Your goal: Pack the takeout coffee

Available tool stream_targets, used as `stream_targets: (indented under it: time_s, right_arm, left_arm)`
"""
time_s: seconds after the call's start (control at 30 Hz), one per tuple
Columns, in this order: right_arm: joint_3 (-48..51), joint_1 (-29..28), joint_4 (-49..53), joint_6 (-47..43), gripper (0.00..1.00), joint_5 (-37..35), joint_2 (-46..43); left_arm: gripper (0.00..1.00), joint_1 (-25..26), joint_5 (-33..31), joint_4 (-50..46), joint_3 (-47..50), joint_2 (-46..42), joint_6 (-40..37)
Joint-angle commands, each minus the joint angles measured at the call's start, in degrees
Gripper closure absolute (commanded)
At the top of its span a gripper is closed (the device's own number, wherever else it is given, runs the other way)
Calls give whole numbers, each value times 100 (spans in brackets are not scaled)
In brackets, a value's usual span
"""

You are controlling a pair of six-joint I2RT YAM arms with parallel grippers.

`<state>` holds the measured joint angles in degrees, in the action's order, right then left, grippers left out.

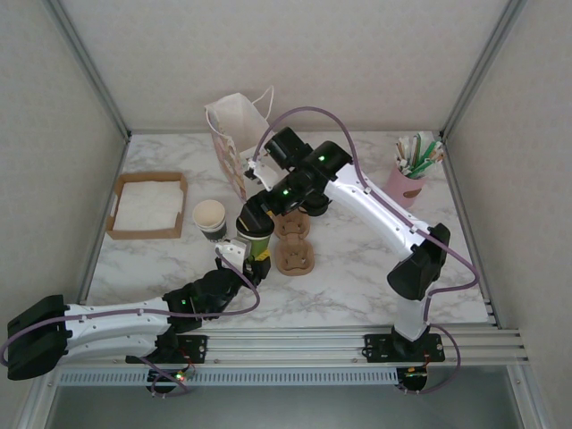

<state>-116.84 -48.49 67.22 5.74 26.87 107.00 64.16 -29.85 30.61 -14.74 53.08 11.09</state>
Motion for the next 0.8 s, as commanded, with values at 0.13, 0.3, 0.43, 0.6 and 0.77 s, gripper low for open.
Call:
stream_targets:
  time_s: [0.13,0.3,0.43,0.6,0.77]
  right_arm:
    - [-164,-112,278,7,18,-164,237]
    - [-165,-118,270,15,22,-147,233]
    - [-165,-125,252,41,25,-182,201]
    - [-135,-120,183,96,26,-313,162]
    - [34,-56,26,164,26,-630,93]
  left_arm:
    - [39,77,-96,305,42,-107,-63]
    - [34,74,-144,305,89,-207,-37]
    - [23,61,-218,289,145,-322,14]
    - [1,40,-310,60,121,-432,114]
    - [0,-15,-295,-522,-56,-453,517]
